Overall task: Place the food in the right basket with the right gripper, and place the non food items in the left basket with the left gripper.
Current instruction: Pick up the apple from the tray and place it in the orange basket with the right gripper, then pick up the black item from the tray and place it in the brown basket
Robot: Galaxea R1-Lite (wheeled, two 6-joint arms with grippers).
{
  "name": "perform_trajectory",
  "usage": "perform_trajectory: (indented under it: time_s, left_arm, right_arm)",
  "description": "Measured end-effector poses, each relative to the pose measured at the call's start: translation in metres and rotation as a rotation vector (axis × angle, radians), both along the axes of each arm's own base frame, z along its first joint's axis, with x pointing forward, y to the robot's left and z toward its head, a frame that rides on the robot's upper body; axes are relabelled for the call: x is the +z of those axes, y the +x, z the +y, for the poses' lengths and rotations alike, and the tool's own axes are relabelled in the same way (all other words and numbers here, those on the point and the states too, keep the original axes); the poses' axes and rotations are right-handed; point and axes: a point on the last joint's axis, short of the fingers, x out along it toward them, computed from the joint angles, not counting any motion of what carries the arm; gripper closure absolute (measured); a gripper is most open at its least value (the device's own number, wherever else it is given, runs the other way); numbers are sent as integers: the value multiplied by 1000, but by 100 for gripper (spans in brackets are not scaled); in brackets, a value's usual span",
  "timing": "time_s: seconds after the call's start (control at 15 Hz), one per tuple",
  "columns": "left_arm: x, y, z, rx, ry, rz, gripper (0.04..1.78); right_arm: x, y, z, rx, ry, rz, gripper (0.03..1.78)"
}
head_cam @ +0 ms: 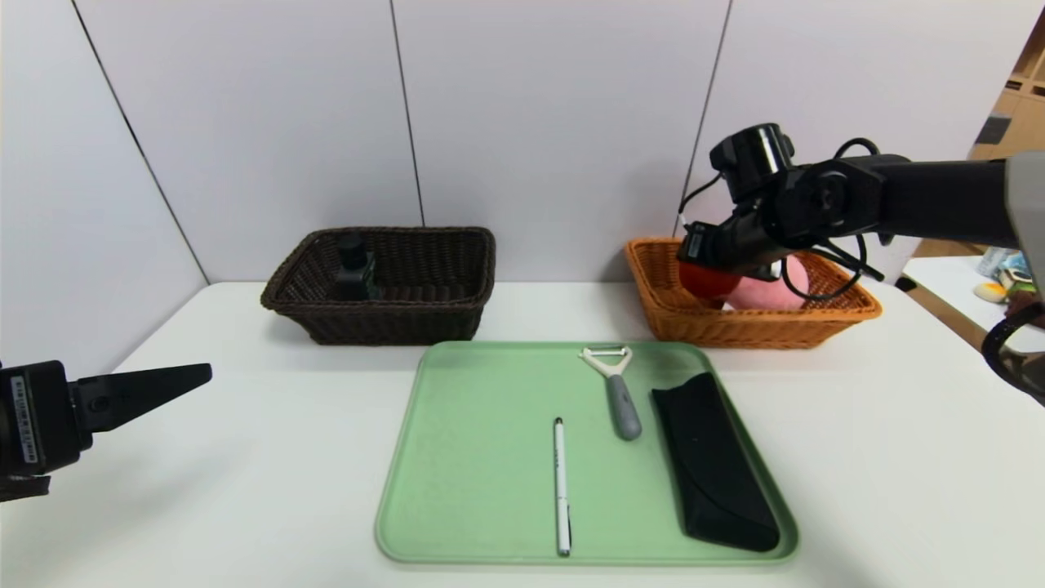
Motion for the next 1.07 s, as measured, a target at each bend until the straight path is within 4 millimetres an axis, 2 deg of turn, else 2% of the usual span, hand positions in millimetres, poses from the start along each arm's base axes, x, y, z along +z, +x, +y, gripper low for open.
perform_trajectory:
  time_s: [0.4, 0.47, 0.6, 0.73, 0.87, 0.93, 1.07]
  left_arm:
    - [0, -3, 0, 0, -1, -5, 13]
    - [0, -4, 0, 0, -1, -7, 13]
    - [1, -6, 1, 1, -3, -11, 13]
    - [1, -8, 1, 0, -4, -18, 13]
    - [2, -9, 1, -1, -5, -22, 13]
    - [2, -10, 1, -1, -5, -23, 13]
    - [1, -11, 1, -2, -6, -20, 13]
  right_arm:
    - [2, 0, 2, 2, 0, -8, 27]
    - [6, -1, 2, 1, 2, -18, 25]
    - [27, -11, 3, 10, 16, -66, 21]
    - [60, -37, 11, 50, 32, -111, 19]
    - [87, -76, 23, 120, 39, -91, 17]
    - [97, -99, 31, 172, 39, -44, 16]
    - [102, -138, 42, 267, 53, 96, 15]
